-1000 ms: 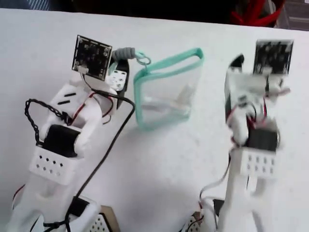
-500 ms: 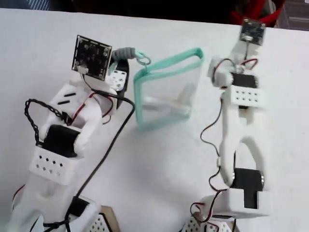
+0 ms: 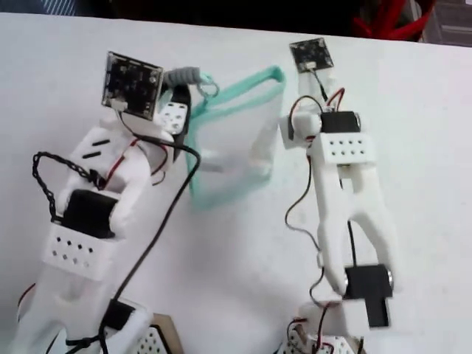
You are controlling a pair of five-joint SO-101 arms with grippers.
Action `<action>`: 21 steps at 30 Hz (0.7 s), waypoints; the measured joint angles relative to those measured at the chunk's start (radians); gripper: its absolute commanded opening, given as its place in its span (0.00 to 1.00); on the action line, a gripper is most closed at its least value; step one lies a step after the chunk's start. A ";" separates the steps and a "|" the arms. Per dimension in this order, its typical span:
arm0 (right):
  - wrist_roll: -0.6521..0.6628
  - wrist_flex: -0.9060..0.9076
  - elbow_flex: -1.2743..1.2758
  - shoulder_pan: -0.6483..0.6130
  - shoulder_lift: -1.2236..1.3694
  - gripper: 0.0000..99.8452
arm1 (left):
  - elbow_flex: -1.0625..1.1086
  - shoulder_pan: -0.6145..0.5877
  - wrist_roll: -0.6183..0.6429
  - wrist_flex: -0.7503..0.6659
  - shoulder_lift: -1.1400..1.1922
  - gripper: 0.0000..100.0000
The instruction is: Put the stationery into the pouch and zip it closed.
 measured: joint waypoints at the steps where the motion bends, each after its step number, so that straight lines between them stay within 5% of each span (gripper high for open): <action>1: 0.015 0.029 0.000 -0.009 -0.028 0.02 | 0.000 -0.008 0.000 -0.005 0.000 0.02; 8: 0.069 0.150 -0.003 -0.017 -0.322 0.02 | -0.117 -0.077 0.000 0.081 0.000 0.02; 15: -0.158 0.101 -0.015 -0.012 -0.608 0.19 | -0.161 -0.087 -0.066 0.184 0.000 0.02; 21: -0.258 0.101 -0.017 -0.153 -0.620 0.13 | -0.149 -0.084 -0.071 0.186 -0.002 0.02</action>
